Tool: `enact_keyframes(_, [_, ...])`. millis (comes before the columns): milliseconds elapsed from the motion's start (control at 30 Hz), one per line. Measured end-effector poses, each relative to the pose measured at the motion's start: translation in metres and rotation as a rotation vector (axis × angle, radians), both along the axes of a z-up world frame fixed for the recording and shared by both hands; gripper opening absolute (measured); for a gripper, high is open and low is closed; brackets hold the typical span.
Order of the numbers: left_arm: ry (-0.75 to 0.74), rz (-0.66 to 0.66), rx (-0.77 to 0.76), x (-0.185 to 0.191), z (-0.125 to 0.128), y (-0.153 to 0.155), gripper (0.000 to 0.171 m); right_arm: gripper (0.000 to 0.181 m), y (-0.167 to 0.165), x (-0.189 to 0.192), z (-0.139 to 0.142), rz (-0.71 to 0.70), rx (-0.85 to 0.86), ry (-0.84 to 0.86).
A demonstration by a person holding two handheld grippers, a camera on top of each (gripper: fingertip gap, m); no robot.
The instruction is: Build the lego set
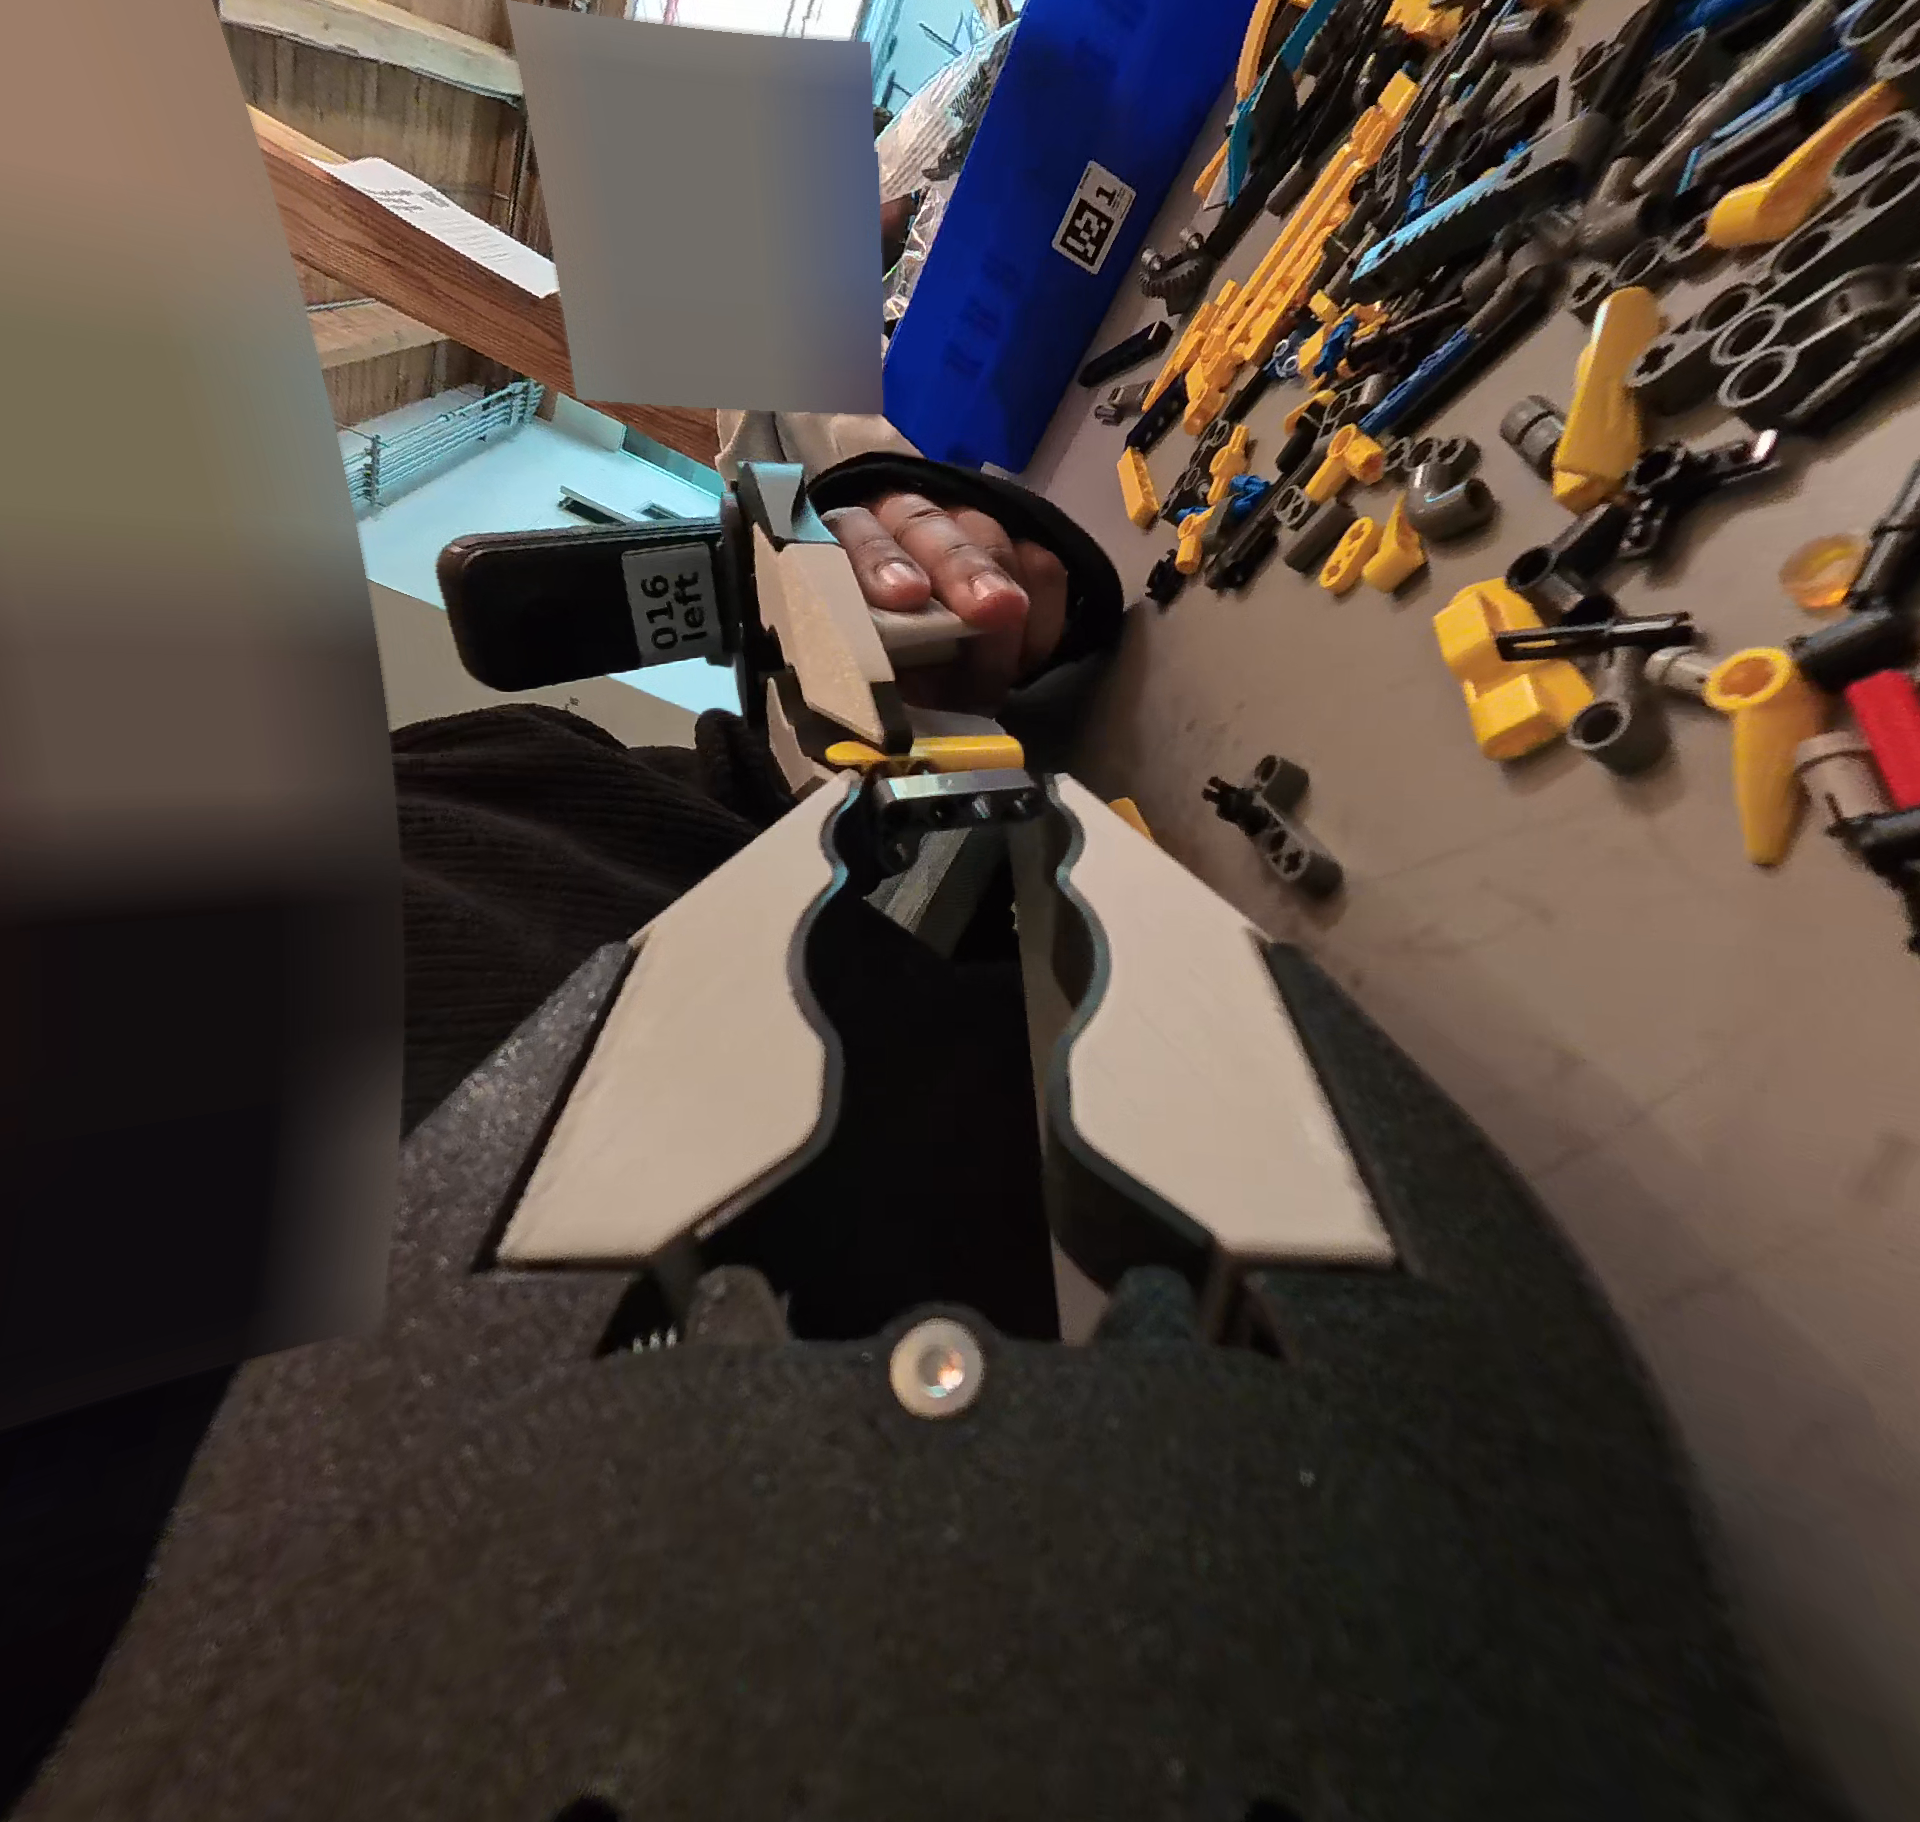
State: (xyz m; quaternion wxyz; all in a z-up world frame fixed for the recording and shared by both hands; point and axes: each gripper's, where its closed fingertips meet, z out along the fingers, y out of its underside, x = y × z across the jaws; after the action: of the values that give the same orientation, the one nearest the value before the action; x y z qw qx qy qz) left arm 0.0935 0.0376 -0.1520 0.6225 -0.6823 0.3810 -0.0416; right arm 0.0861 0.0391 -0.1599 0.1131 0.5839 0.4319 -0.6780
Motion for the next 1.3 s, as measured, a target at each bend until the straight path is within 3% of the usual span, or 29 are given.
enact_keyframes(267, [-0.056,0.063,-0.049,-0.001,0.002,0.003,0.006,0.036,0.004,0.001,0.006,-0.004,-0.026,0.027])
enact_keyframes(433, [-0.047,0.112,-0.071,-0.008,-0.001,0.006,0.006,0.031,0.011,0.003,0.0,-0.033,0.052,0.025])
enact_keyframes(733, [-0.024,0.194,-0.078,-0.013,-0.002,0.001,0.006,0.037,0.045,0.028,-0.01,-0.199,0.598,0.092])
enact_keyframes(967, [-0.089,0.234,-0.041,-0.014,0.013,-0.013,0.006,0.037,0.022,0.064,-0.005,-0.231,0.687,0.185])
enact_keyframes(1100, [-0.119,0.236,-0.011,-0.004,0.024,-0.026,0.006,0.037,-0.008,0.087,0.001,-0.191,0.724,0.252])
enact_keyframes(1200, [-0.137,0.245,0.013,0.006,0.029,-0.036,0.006,0.037,-0.039,0.104,-0.024,-0.112,0.801,0.24])
enact_keyframes(1300, [-0.203,0.248,0.035,0.018,0.031,-0.046,0.006,0.038,-0.058,0.119,-0.084,-0.021,0.925,0.124])
